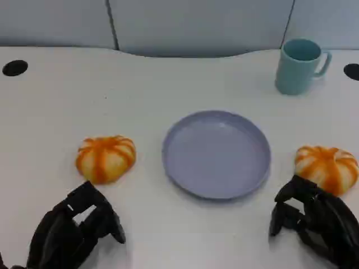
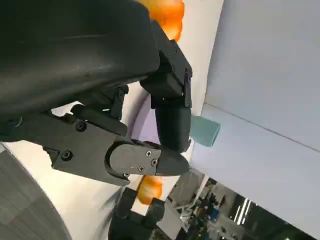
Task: Grasp the bread from the table and place it into the plate.
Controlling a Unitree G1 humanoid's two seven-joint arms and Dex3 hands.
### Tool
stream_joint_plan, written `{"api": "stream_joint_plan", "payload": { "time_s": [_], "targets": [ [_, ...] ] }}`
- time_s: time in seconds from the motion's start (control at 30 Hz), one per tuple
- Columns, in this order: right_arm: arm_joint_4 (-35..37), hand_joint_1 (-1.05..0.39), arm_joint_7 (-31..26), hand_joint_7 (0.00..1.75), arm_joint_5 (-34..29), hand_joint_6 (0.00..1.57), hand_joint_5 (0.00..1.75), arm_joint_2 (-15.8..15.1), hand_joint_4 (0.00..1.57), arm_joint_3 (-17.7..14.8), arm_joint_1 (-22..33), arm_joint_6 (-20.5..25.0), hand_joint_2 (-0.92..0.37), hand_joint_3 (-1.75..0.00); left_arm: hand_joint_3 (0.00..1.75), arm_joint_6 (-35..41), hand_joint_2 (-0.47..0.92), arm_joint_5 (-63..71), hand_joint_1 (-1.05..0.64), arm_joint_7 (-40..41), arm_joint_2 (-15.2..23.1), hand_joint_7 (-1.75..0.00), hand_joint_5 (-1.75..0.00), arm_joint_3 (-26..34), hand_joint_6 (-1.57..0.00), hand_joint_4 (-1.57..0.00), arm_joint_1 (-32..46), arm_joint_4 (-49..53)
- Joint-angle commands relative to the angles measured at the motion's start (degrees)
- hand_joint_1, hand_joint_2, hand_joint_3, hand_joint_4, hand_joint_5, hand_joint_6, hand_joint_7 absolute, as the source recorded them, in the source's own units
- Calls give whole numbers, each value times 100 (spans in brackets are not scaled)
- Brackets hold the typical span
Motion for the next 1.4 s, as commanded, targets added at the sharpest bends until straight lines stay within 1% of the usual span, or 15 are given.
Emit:
{"api": "stream_joint_plan", "payload": {
  "time_s": [0.03,0.17,0.4,0.47,0.57,0.87,0.97,1.07,1.13,1.17,1.2,1.23,1.27,1.3,1.4],
  "targets": [
    [28,-58,-21,141,-9,56,175,-111,58,-60,-4,4,-92,-34,27,-76,92,11,-53,-32,37,-143,-175,39,-60,-69,16,-50],
    [92,-57,-10,138,-54,58,174,-133,60,-61,-20,-167,-92,-35,27,-10,92,-9,-52,-13,9,-144,-175,26,-59,-69,12,-80],
    [143,-56,37,136,41,60,172,-156,61,-75,-59,72,-92,-35,23,6,92,11,-53,26,3,-145,-175,43,-60,-70,10,-65],
    [98,-57,-79,135,-36,61,172,-141,62,-51,-34,19,-92,-33,23,63,92,-36,-53,1,6,-144,-175,54,-59,-69,9,-75],
    [116,-57,11,137,-14,59,174,-147,59,-44,-34,-27,-92,-36,23,83,92,-48,-52,-2,4,-144,-175,64,-59,-69,2,-64],
    [73,-56,-48,138,-16,58,174,-142,58,-32,-29,44,-92,-35,21,-13,92,15,-55,-42,32,-147,-175,73,-58,-69,-30,15],
    [131,-56,-20,138,0,58,174,-112,58,-42,-53,-24,-92,-35,21,-270,92,143,-54,89,-2,-145,-175,97,-58,-69,-6,-35],
    [166,-57,-37,138,-22,59,175,-97,59,-28,-79,-51,-92,-34,24,-790,92,266,-52,166,-85,-135,-174,139,-56,-64,-5,-53],
    [178,-58,-58,138,-36,59,175,-74,59,-13,-88,-68,-92,-34,25,-1483,92,503,-48,212,-112,-102,-159,156,-58,-54,-57,34],
    [181,-58,-72,138,-44,59,175,-61,59,-3,-90,-75,-92,-34,25,-1871,92,727,-48,306,-79,-95,-155,147,-59,-52,-87,79],
    [182,-58,-80,138,-48,59,175,-54,59,4,-91,-79,-92,-34,24,-2122,92,878,-50,373,-51,-78,-139,137,-61,-53,-111,128],
    [161,-58,-109,138,-60,59,175,-40,59,18,-82,-74,-92,-34,24,-2509,92,1236,-51,569,28,-71,-132,116,-63,-54,-131,153],
    [133,-58,-142,139,-72,58,175,-31,59,36,-72,-52,-92,-35,24,-2912,92,1679,-51,830,127,-57,-117,99,-62,-54,-142,167],
    [125,-57,-146,139,-67,58,175,-24,58,45,-72,-37,-92,-35,23,-3255,92,2136,-47,1089,245,-37,-97,85,-62,-56,-141,116],
    [144,-56,-131,140,-28,56,175,-9,57,50,-102,21,-92,-36,16,-4005,92,3333,-40,1881,552,-10,-60,64,-63,-56,-187,42]
  ]
}}
